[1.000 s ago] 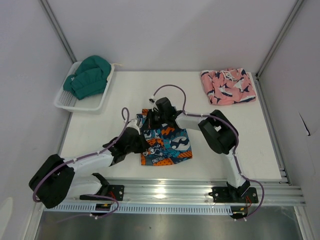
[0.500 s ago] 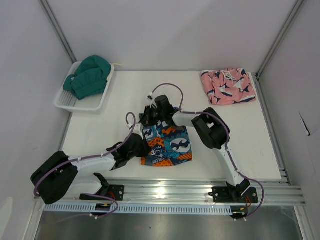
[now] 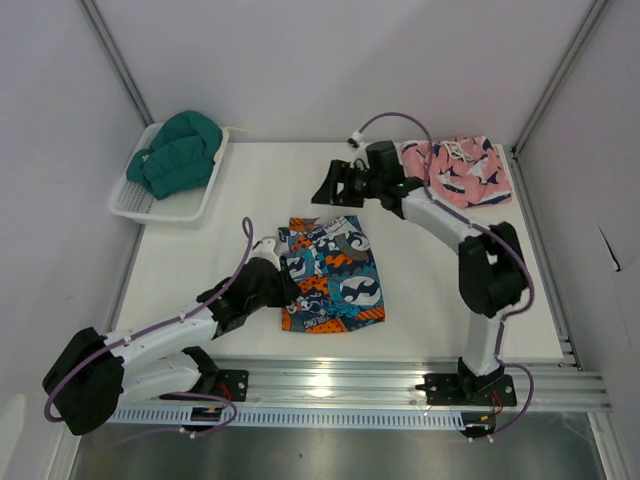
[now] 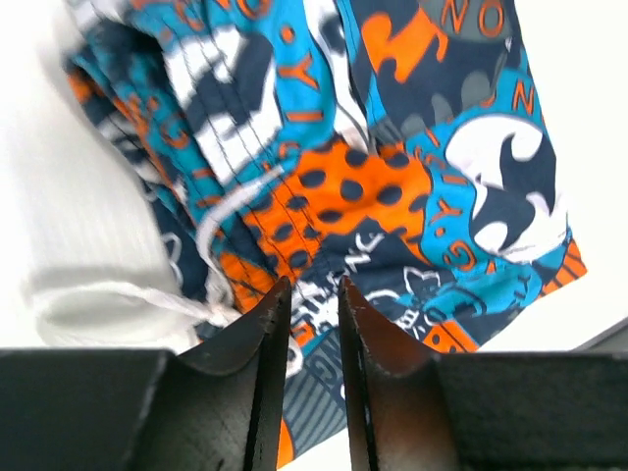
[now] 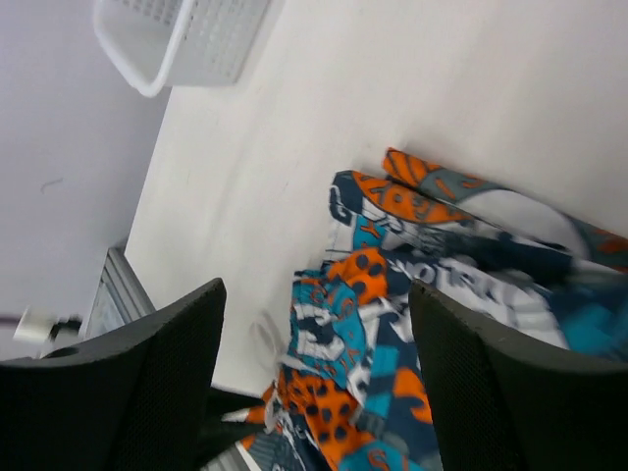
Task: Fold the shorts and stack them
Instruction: Fold the shorts
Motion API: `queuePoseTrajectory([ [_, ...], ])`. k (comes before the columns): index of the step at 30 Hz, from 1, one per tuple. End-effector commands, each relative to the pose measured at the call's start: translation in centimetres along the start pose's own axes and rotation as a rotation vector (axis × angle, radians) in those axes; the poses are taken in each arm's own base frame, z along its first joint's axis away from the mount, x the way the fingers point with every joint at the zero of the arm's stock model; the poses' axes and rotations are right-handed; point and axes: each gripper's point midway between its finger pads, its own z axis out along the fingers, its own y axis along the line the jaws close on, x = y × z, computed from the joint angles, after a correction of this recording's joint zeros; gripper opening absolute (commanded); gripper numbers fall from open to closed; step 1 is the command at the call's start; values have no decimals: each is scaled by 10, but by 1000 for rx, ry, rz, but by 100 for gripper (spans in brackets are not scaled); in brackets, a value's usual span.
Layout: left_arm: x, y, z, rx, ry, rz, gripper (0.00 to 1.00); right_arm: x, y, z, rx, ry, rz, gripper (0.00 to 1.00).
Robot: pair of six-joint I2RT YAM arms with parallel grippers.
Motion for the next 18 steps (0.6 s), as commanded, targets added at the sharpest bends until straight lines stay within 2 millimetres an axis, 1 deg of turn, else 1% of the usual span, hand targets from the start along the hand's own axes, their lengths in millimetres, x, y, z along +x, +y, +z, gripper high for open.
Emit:
queuePoseTrajectory([
  [1, -14, 0, -5, 10, 4, 8, 30, -11, -36, -51, 102, -54, 3, 78],
  [3, -16, -6, -9, 41, 2, -5, 31, 0, -48, -66, 95, -72, -22, 78],
  [4, -16, -9, -11, 58, 1, -18, 34, 2, -59, -72, 107, -62, -59, 78],
  [5, -18, -13, -15, 81, -8, -28, 36, 12, -68, -75, 122, -11, -39, 78],
  [6, -19, -17, -18, 102, -10, -35, 39, 19, -68, -77, 85, 31, -30, 79],
  [7, -18, -17, -21, 108, -7, -42, 44, 23, -73, -78, 71, 52, -21, 87],
  [8, -20, -19, -24, 114, -14, -44, 46, 22, -81, -80, 73, 52, -11, 99],
  [9, -24, -22, -29, 126, -29, -47, 48, 29, -89, -78, 79, 64, 0, 99],
  [10, -22, -26, -33, 149, -14, -47, 50, 30, -96, -78, 94, 60, -2, 99],
  [11, -19, -23, -35, 139, -2, -46, 51, 29, -101, -77, 93, 51, -12, 100],
  [12, -18, -23, -38, 142, 0, -46, 51, 34, -109, -72, 92, 67, 5, 99],
  [13, -18, -23, -42, 148, -4, -49, 52, 35, -108, -69, 58, 74, 8, 100],
  [14, -13, -20, -42, 142, 5, -51, 53, 36, -112, -66, 52, 80, 27, 100],
  [16, -14, -20, -45, 151, -3, -54, 53, 41, -122, -56, 51, 96, 48, 99],
  [18, -10, -17, -46, 142, 5, -55, 53, 43, -125, -49, 35, 104, 58, 97],
])
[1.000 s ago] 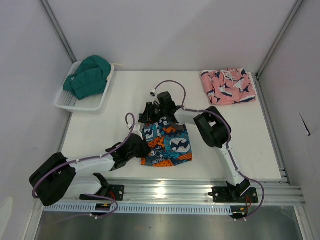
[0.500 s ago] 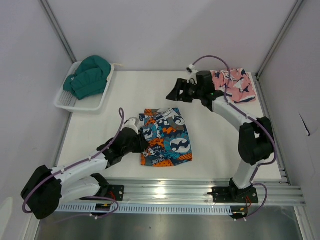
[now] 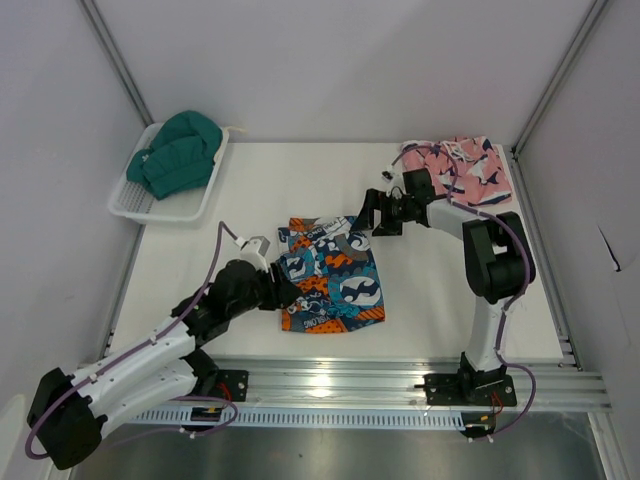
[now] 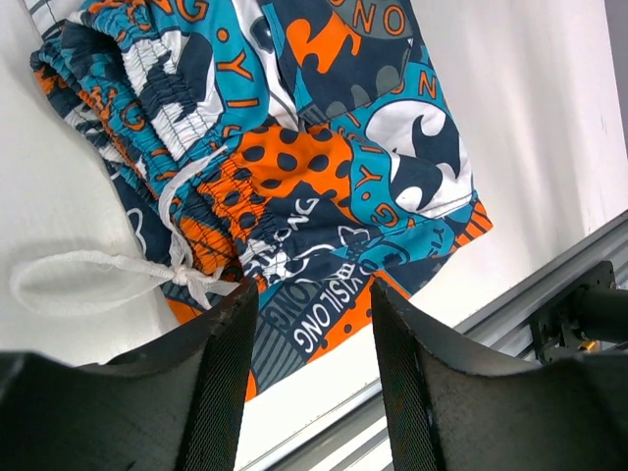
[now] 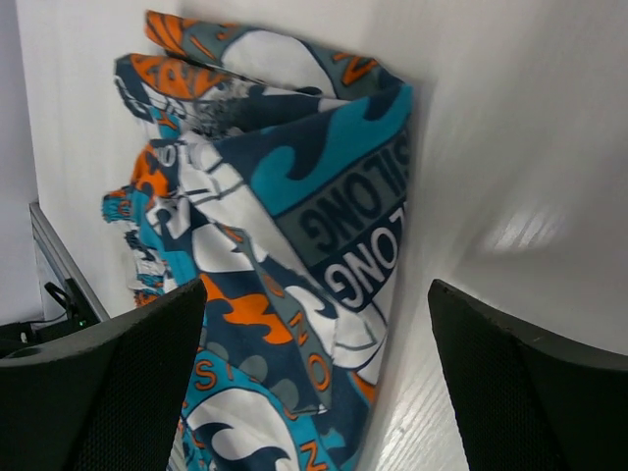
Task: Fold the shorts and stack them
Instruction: Fold the shorts
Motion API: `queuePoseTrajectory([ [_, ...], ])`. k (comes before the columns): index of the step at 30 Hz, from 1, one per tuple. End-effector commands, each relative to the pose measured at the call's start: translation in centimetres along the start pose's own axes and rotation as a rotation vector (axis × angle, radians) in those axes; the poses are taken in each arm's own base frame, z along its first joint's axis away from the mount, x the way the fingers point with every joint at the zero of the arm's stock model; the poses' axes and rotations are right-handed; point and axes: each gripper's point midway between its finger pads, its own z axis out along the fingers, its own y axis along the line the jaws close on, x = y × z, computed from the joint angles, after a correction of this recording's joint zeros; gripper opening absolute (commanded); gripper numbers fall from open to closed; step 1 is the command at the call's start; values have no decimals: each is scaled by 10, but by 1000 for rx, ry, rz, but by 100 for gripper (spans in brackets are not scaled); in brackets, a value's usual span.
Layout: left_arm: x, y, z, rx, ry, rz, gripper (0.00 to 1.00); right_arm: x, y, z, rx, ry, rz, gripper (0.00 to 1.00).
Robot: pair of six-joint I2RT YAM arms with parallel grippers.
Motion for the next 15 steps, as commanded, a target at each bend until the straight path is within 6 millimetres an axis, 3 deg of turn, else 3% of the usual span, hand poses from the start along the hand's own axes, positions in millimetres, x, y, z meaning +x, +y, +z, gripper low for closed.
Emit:
queuePoseTrajectory([
  [1, 8, 1, -5, 5, 27, -16, 54, -11, 3, 12, -72, -13, -36, 95],
  [11, 13, 6, -5, -4, 35, -16, 54, -15, 3, 40, -198, 11, 18, 88],
  [14, 14, 7, -3, -2, 36, -18, 54, -19, 2, 50, -209, 1, 12, 77],
  [15, 15, 7, -3, -3, 37, -18, 54, -20, 2, 52, -211, 3, 12, 67],
])
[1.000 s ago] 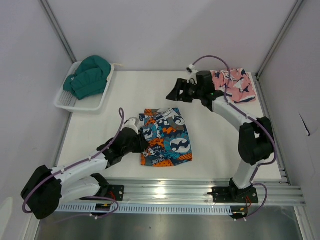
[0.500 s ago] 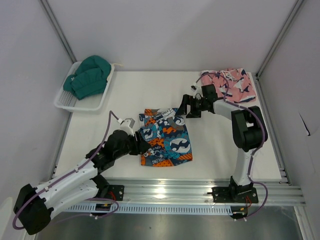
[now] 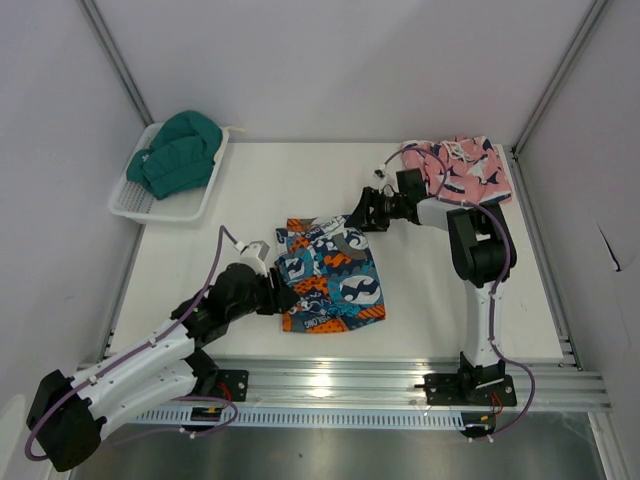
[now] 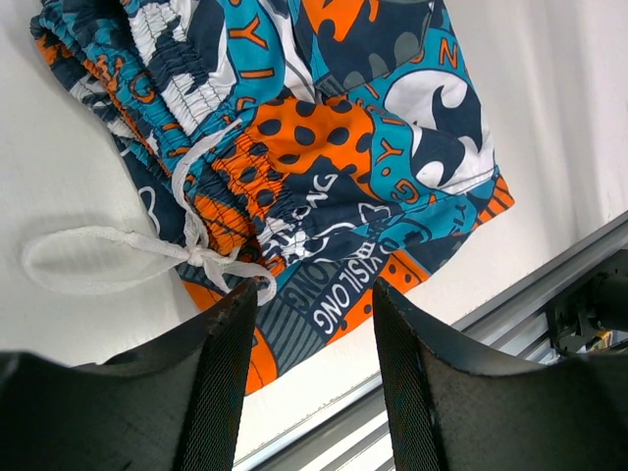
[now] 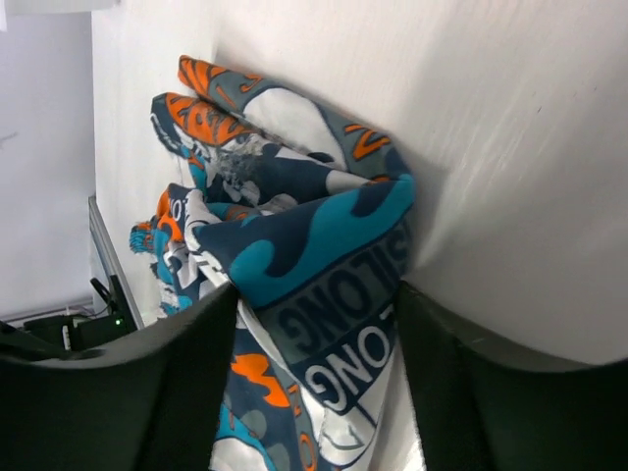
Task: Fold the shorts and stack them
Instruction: Fold the shorts
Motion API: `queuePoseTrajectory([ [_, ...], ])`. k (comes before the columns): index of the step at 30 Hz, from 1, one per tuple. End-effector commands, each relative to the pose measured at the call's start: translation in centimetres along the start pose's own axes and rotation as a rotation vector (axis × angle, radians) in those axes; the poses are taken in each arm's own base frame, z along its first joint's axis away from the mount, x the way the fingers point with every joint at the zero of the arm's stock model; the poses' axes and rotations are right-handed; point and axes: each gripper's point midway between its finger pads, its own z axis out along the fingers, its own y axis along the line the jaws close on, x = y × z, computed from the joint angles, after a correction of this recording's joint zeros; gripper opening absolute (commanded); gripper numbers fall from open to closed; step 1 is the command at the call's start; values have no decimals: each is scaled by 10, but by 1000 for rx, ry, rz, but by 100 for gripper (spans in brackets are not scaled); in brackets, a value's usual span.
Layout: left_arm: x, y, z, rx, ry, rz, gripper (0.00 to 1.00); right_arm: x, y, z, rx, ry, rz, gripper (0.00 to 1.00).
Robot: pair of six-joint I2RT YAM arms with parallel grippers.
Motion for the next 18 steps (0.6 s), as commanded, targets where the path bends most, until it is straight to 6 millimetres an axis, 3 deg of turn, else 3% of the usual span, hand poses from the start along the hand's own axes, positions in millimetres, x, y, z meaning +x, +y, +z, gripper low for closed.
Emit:
queuePoseTrajectory([
  [1, 2, -1, 1, 13, 5, -16, 54, -13, 6, 12, -47, -20, -19, 64],
  [2, 3, -1, 1, 12, 7, -15, 54, -15, 6, 15, -53, -19, -20, 56],
  [3, 3, 0, 1, 12, 7, -13, 54, -16, 7, 16, -56, -19, -18, 40],
  [6, 4, 1, 2, 7, 8, -15, 54, -22, 12, 22, -60, -25, -24, 12],
  [8, 6, 2, 2, 8, 9, -18, 54, -27, 14, 23, -52, -38, -19, 0],
  [11, 6, 3, 2, 5, 6, -21, 54, -48, 11, 12, -24, -133, 40, 0],
  [12, 7, 3, 2, 5, 8, -21, 54, -54, 13, 0, -36, -204, 35, 0],
  [15, 5, 4, 1, 1, 1, -19, 55, -76, -7, -42, 15, -404, 170, 0],
  [16, 3, 4, 1, -6, -5, -19, 55, -55, -12, -55, 56, -421, 218, 0],
  [17, 3, 5, 1, -10, -4, -16, 55, -54, -27, -67, 155, -493, 256, 0],
  [18, 4, 6, 1, -16, 1, -17, 55, -36, -38, -74, 240, -498, 316, 0],
])
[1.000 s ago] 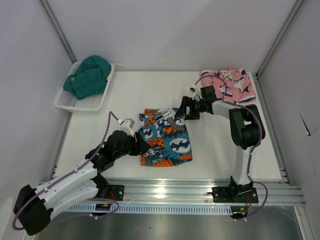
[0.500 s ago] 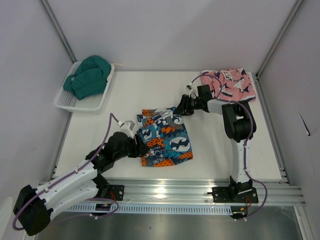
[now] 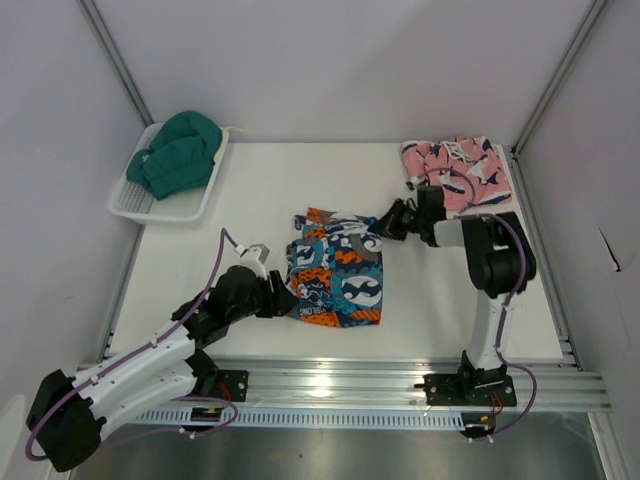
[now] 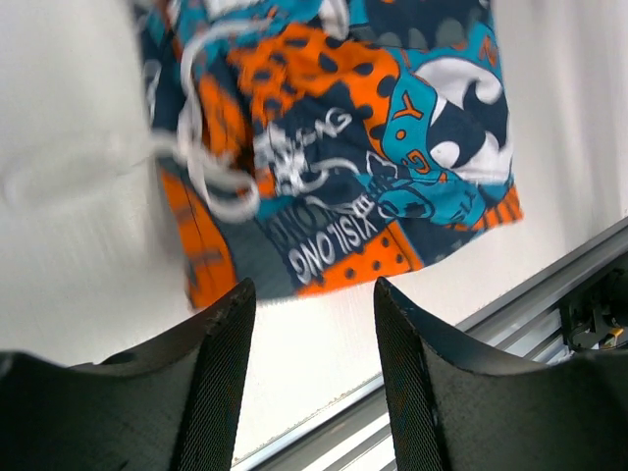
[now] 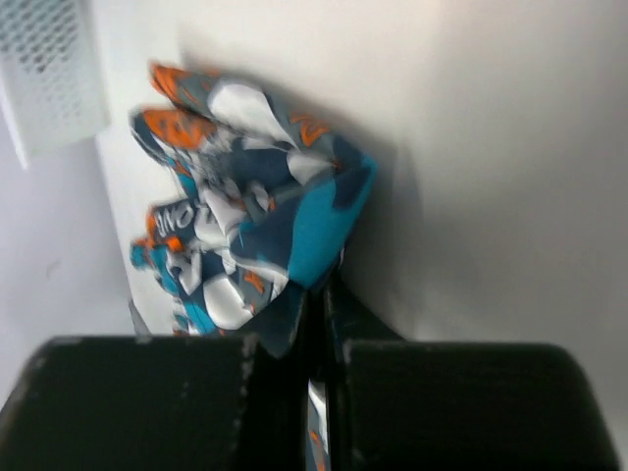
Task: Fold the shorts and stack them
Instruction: Fold the shorts
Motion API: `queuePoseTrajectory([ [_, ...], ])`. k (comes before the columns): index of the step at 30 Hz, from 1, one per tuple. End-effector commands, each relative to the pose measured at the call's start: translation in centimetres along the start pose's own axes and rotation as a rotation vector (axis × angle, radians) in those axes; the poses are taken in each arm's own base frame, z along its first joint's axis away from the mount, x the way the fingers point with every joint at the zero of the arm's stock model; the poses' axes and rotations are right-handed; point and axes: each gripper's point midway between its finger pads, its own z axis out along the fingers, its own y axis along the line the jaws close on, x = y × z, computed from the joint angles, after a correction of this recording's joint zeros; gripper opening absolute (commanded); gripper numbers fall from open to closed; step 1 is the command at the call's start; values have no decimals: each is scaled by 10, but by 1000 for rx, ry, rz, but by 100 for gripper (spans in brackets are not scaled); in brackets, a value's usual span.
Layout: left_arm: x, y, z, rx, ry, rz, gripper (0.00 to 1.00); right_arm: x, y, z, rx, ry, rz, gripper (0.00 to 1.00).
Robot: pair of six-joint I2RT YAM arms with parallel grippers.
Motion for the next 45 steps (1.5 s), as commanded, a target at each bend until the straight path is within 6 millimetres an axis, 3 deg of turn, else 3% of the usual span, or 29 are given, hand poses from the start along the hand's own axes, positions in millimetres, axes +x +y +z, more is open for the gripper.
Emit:
queuePoseTrajectory([
  [1, -8, 2, 0, -21, -28, -21, 56, -19, -12, -60, 172, -292, 121, 0],
  [3, -9, 8, 1, -50, -28, -23, 56, 9, -24, -75, 259, -316, 144, 0],
  [4, -14, 12, 1, -64, -38, -35, 57, 26, -2, -83, 250, -317, 104, 0],
  [5, -18, 16, 1, -70, -44, -44, 59, 74, -17, -84, 358, -258, 92, 7],
  [6, -17, 15, 0, -58, -38, -39, 60, 80, -25, -95, 398, -276, 94, 24],
  [7, -21, 18, -1, -55, -43, -55, 62, 113, -9, -91, 389, -219, 43, 45],
  [8, -22, 21, -1, -57, -45, -56, 68, 133, -1, -100, 379, -203, 13, 75],
  [9, -23, 19, -3, -45, -45, -61, 72, 149, -10, -107, 450, -191, -2, 85],
  [10, -27, 24, -4, -57, -57, -67, 77, 172, 0, -108, 436, -148, -20, 91],
  [12, -28, 28, -5, -70, -54, -71, 91, 190, -6, -125, 446, -112, -16, 96],
  [14, -31, 37, -7, -105, -61, -88, 99, 191, -1, -139, 412, -116, -40, 99],
  [20, -26, 48, -6, -135, -45, -138, 99, 164, 7, -156, 405, -78, -189, 100],
  [24, -17, 54, -4, -147, -28, -155, 99, 148, 15, -144, 336, 15, -273, 99],
  [28, -10, 47, -2, -72, -55, -208, 99, 137, 43, -116, 130, 136, -305, 99],
  [31, 1, 50, -3, -35, -91, -258, 99, 131, 49, -100, 88, 184, -320, 99],
  [39, 20, 78, -2, -189, -18, -265, 99, 120, 19, -76, 165, 214, -300, 100],
  [40, 18, 74, 1, -164, -30, -269, 99, 121, 17, -76, 170, 220, -297, 100],
  [41, 30, 77, 5, -164, 5, -289, 99, 119, 18, -75, 175, 214, -301, 100],
  [45, 29, 73, 13, -110, -27, -320, 99, 104, 19, -83, 234, 183, -347, 100],
])
